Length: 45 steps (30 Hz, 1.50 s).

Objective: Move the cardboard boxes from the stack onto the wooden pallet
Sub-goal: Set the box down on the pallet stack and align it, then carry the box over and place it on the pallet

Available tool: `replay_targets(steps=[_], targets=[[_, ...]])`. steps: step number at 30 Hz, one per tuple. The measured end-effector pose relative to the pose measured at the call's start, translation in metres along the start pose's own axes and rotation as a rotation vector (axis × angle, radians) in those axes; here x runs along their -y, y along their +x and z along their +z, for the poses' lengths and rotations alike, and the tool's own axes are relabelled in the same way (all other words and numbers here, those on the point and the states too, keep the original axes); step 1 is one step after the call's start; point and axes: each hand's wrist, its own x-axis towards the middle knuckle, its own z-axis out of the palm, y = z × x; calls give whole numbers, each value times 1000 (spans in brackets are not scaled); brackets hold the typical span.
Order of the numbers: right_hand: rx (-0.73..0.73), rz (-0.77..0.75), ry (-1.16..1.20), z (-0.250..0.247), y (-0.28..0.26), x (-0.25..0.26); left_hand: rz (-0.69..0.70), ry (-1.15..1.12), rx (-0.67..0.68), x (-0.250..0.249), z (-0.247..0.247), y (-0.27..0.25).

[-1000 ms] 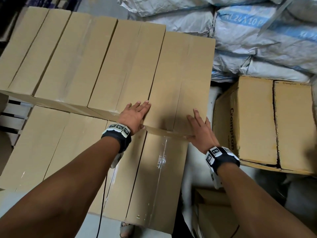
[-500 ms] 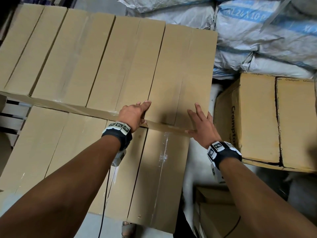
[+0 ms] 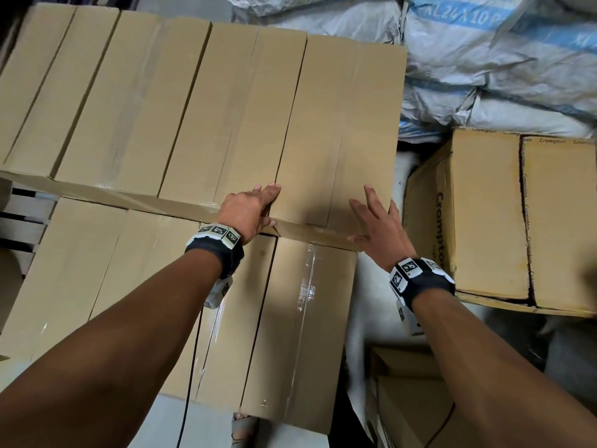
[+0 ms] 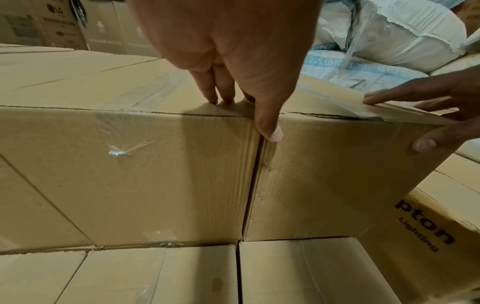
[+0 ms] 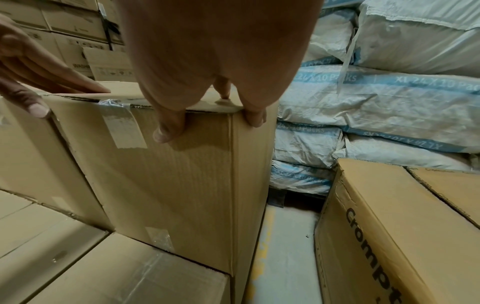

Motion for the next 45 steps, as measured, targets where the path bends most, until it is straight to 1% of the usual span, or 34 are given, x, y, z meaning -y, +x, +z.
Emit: replay_targets(steps=[5,8,10,13,16,19,21,22,24,27,30,34,37,40,45], targets=[[26,-5,-83,5,3,0,-1,-34,48,-4,0,3],[49,-24,-270,12,6,8,7,-38,103,-4,5,4],[12,2,-332,17,4,16,-3,-17,140,-9,10,3],[4,32,-345,14,0,32,-7,37,166,-17,18,1],[42,35,-370,11,-2,46,-29,77,190,-25,20,-1],[113,-2,-320,11,-14,65,-62,55,239,-31,19,-13],[115,-51,-275,11,-34,79,-55,7,225,-32,20,-31],[103,-68,-223,11,-46,86,-45,-36,201,-32,20,-45],[63,-54,-63,15,-79,99,-34,-152,159,-35,22,-77],[-32,6,114,27,-142,120,-37,-279,157,-43,25,-133],[-45,89,165,39,-212,144,6,-348,161,-50,27,-195],[-61,248,242,49,-310,179,110,-403,119,-62,31,-286],[-105,323,272,61,-384,207,181,-404,147,-66,42,-353],[-103,370,279,73,-454,231,262,-423,166,-67,56,-417],[-128,499,330,101,-557,252,368,-520,220,-79,79,-511]])
